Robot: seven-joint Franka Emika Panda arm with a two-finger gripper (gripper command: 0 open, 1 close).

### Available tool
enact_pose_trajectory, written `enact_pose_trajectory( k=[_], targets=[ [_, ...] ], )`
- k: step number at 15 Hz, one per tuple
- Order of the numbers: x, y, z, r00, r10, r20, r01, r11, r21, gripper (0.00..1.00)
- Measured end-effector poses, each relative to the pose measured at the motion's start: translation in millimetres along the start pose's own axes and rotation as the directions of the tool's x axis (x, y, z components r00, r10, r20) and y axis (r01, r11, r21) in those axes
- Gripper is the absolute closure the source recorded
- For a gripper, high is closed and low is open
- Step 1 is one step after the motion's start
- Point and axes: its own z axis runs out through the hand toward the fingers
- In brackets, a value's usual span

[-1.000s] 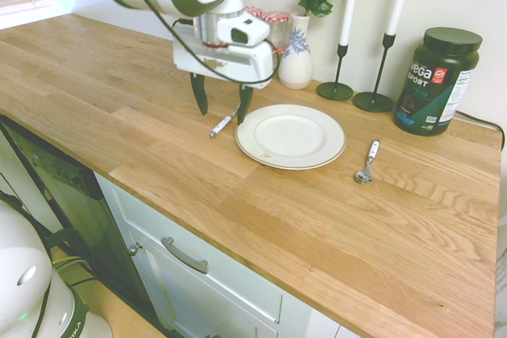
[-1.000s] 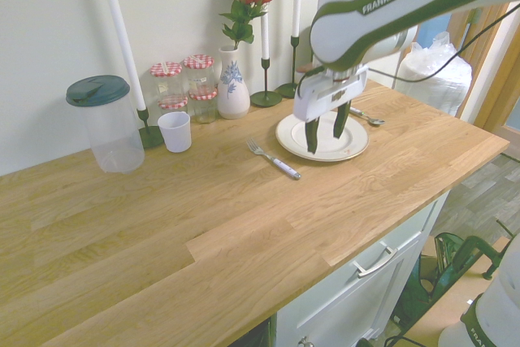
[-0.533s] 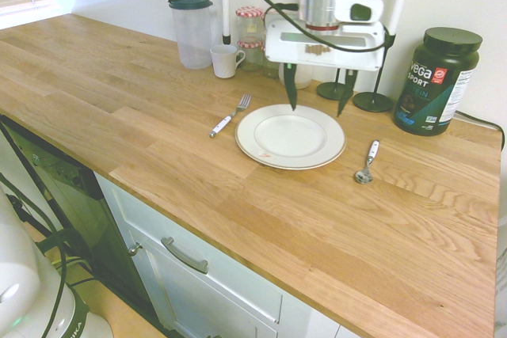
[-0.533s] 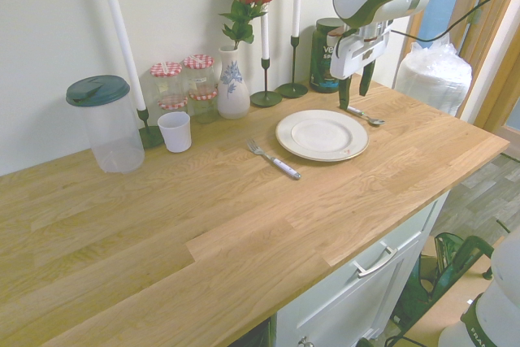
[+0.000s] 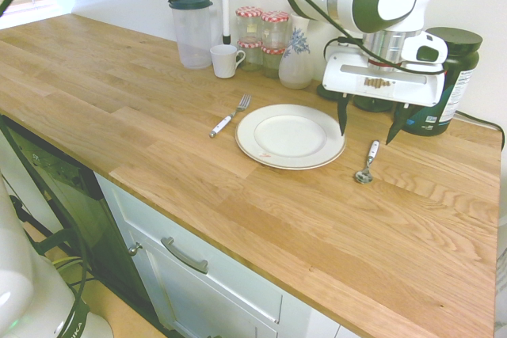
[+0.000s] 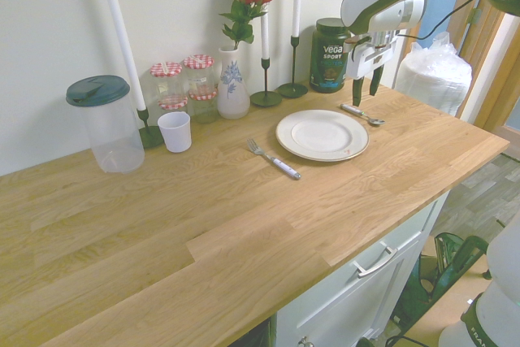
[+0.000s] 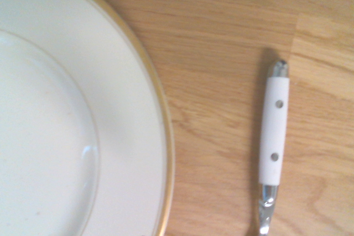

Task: Put the spoon into the plate

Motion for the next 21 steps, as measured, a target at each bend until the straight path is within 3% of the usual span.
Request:
enact_pose_trajectory(
  k=[6, 12, 13, 21],
  targets=[
    [30.1, 17.9, 17.1, 1.000, -0.007, 0.008, 0.007, 1.000, -0.002, 0.00],
    [33.7, 5.9, 36.1, 1.000, 0.008, 0.002, -0.008, 1.000, 0.015, 0.00],
    [34.6, 3.7, 37.6, 1.000, 0.016, -0.005, -0.016, 1.000, 0.018, 1.00],
    [33.9, -17.4, 59.2, 0.999, 0.037, 0.005, -0.038, 0.999, 0.020, 1.00]
  ],
)
